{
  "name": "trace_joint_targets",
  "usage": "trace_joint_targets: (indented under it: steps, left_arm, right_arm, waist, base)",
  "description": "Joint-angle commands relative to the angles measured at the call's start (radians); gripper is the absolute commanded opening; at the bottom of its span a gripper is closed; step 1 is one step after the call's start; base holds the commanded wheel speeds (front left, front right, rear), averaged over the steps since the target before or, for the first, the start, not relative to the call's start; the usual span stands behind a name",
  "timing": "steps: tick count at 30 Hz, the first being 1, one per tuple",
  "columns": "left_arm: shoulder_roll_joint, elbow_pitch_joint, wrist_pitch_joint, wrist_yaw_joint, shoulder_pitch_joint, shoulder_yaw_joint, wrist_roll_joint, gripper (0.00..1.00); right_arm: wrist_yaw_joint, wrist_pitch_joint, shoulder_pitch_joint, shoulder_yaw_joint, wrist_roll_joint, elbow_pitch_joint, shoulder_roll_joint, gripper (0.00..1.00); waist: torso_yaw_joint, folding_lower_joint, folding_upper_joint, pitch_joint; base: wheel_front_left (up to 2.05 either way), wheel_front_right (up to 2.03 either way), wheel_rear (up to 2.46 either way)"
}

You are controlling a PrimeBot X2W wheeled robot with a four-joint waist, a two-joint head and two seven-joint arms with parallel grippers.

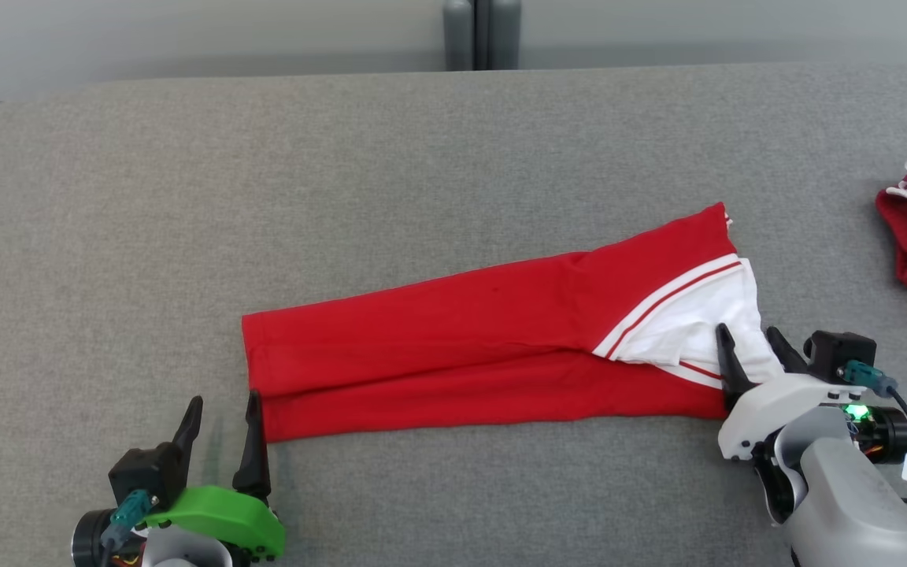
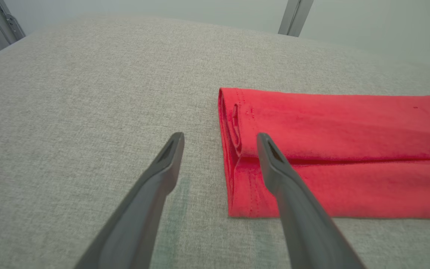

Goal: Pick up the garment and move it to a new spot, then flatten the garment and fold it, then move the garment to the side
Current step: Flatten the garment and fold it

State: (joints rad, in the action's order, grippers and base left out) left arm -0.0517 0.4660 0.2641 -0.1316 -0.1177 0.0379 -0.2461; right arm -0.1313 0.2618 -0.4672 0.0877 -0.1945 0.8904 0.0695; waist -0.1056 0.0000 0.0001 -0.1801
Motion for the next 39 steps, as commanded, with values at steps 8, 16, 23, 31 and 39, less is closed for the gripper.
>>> trace_joint_targets:
  steps: [8,16,23,31,39]
  left_arm:
    - [0.0,-0.008,0.0,0.002,-0.03,0.017,-0.021,1.0]
    - [0.0,-0.02,0.0,0.002,-0.004,0.033,-0.028,1.0]
    - [-0.001,-0.037,-0.001,0.002,-0.002,0.047,-0.029,1.0]
    - [-0.001,-0.042,0.0,0.002,-0.018,0.057,-0.035,1.0]
    - [-0.001,-0.027,0.0,0.002,-0.015,0.066,-0.036,1.0]
  right_arm:
    - [0.001,-0.004,-0.065,-0.042,-0.027,0.106,-0.021,0.0]
    - [0.002,0.002,-0.005,0.046,-0.002,-0.014,0.015,0.0]
    - [0.002,0.003,0.052,0.094,0.032,-0.118,0.046,0.0]
    - [0.002,0.003,0.075,-0.004,0.013,-0.326,0.021,0.0]
    - [0.001,0.003,0.081,-0.328,-0.121,-0.478,-0.012,0.0]
  waist:
    - [-0.029,0.0,-0.0001,-0.029]
    - [0.049,0.0,-0.0001,0.001]
    - [0.159,0.0,-0.0001,0.016]
    - [0.201,0.0,-0.0001,0.015]
    - [0.12,0.0,-0.0001,0.018]
  base:
    - [0.0,0.0,0.0]
    - [0.0,0.0,0.0]
    - [0.0,0.0,0.0]
    - [0.0,0.0,0.0]
    - [0.0,0.0,0.0]
